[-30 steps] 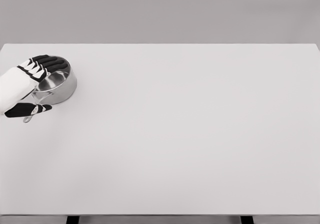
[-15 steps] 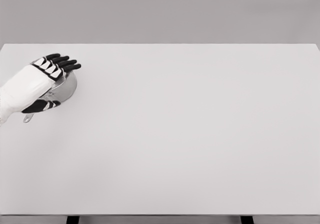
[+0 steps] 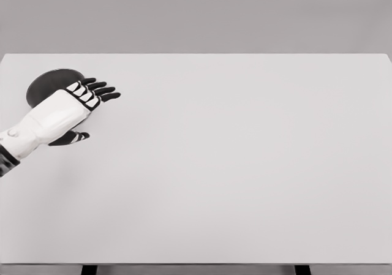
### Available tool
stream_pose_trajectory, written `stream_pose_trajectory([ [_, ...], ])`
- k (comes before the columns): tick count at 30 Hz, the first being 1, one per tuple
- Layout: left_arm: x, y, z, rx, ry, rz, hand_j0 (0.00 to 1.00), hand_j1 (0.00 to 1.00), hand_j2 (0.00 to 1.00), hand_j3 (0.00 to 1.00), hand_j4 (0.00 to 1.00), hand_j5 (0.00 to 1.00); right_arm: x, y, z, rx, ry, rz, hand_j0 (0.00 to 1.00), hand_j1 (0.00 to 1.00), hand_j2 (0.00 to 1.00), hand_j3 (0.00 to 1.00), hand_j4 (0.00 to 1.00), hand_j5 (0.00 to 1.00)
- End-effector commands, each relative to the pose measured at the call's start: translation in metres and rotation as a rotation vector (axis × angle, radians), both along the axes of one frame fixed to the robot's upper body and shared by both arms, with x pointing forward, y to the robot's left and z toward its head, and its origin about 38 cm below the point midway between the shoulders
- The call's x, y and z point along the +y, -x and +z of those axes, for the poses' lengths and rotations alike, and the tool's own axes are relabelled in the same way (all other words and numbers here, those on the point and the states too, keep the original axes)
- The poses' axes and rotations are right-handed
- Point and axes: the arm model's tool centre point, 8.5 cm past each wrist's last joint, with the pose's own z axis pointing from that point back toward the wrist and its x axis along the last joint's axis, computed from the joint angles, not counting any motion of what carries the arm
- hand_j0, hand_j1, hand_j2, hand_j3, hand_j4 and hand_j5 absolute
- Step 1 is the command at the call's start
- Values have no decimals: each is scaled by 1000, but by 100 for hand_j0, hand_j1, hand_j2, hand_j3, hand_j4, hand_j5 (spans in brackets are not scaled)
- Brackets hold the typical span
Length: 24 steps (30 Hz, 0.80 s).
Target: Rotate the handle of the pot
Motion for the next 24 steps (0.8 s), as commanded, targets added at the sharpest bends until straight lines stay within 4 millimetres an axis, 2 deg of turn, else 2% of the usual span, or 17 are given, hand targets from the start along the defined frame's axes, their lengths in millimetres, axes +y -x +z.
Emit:
stream_pose_trajectory([
  [1,4,-3,-3,24,-10,48,100,100,100,100,100,100,0,0,0,0,0,0,100,100,100,100,100,100],
  [8,16,-8,-17,87,1,222,100,100,100,100,100,100,0,0,0,0,0,0,100,100,100,100,100,100],
  [24,26,-10,-23,75,-108,307,100,100,100,100,100,100,0,0,0,0,0,0,100,100,100,100,100,100],
])
